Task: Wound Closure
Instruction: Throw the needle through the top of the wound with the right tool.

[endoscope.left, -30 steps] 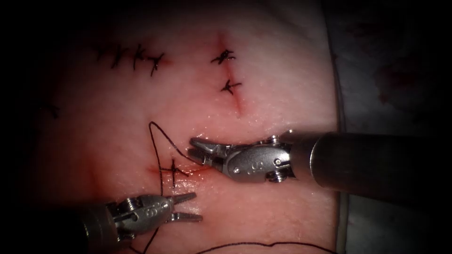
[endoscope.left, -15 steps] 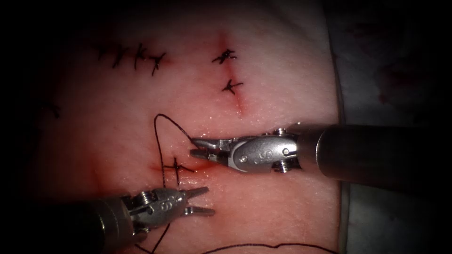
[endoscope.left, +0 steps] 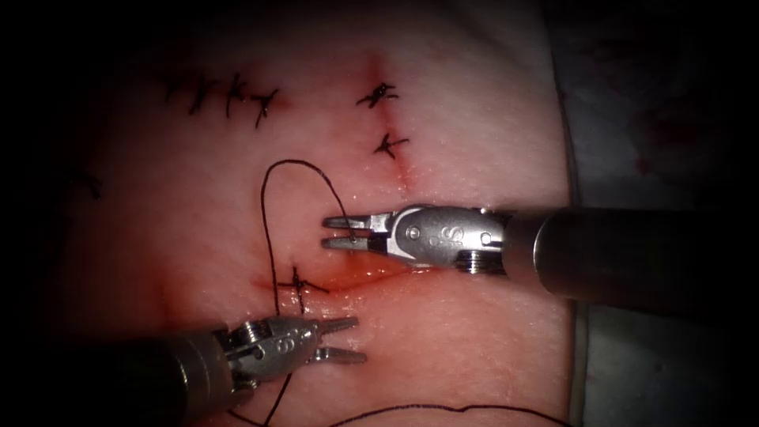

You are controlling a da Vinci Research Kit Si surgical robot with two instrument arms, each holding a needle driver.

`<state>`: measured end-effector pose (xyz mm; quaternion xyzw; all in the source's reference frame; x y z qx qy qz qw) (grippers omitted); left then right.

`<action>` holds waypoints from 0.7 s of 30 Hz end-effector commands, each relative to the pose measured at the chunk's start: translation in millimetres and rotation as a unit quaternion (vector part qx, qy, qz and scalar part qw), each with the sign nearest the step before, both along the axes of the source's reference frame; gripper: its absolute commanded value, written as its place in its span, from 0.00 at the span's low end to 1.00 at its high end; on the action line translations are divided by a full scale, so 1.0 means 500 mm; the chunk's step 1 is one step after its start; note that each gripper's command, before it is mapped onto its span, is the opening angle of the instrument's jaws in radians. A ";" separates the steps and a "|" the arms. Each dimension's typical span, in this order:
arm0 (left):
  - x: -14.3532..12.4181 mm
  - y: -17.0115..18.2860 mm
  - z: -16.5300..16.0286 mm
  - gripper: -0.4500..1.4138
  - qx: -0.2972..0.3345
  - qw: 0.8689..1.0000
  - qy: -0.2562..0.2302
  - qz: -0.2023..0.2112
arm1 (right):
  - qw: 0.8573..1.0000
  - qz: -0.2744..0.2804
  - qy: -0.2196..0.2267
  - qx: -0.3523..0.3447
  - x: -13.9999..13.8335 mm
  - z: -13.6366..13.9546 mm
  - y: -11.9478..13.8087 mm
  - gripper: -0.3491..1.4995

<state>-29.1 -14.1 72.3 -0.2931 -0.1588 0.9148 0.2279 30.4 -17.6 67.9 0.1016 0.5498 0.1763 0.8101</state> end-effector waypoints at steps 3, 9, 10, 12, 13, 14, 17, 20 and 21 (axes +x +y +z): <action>-0.0008 -0.0015 0.0020 0.32 0.005 1.000 0.004 0.011 | 0.996 0.025 0.005 0.091 0.0026 0.0023 0.0047 0.00; -0.0007 -0.0018 0.0023 0.32 0.008 1.000 0.007 0.012 | 0.979 0.061 0.005 0.194 0.0036 0.0036 0.0071 0.00; -0.0006 -0.0018 0.0023 0.32 0.008 1.000 0.007 0.012 | 0.973 0.072 0.006 0.218 0.0040 0.0039 0.0074 0.00; -0.0006 -0.0018 0.0023 0.32 0.008 1.000 0.006 0.012 | 0.962 0.088 0.003 0.258 0.0045 0.0041 0.0077 0.00; -0.0005 -0.0019 0.0023 0.32 0.008 1.000 0.006 0.013 | 0.951 0.105 0.002 0.291 0.0048 0.0042 0.0078 0.00; -0.0005 -0.0019 0.0023 0.32 0.008 1.000 0.006 0.013 | 0.945 0.114 0.002 0.306 0.0050 0.0043 0.0078 0.00; -0.0004 -0.0019 0.0022 0.32 0.008 1.000 0.006 0.013 | 0.937 0.123 0.002 0.327 0.0054 0.0042 0.0080 0.00; -0.0003 -0.0019 0.0022 0.32 0.008 1.000 0.006 0.013 | 0.933 0.127 0.004 0.336 0.0052 0.0040 0.0085 0.00; -0.0002 -0.0019 0.0022 0.32 0.008 1.000 0.006 0.013 | 0.932 0.130 0.005 0.338 0.0051 0.0039 0.0087 0.00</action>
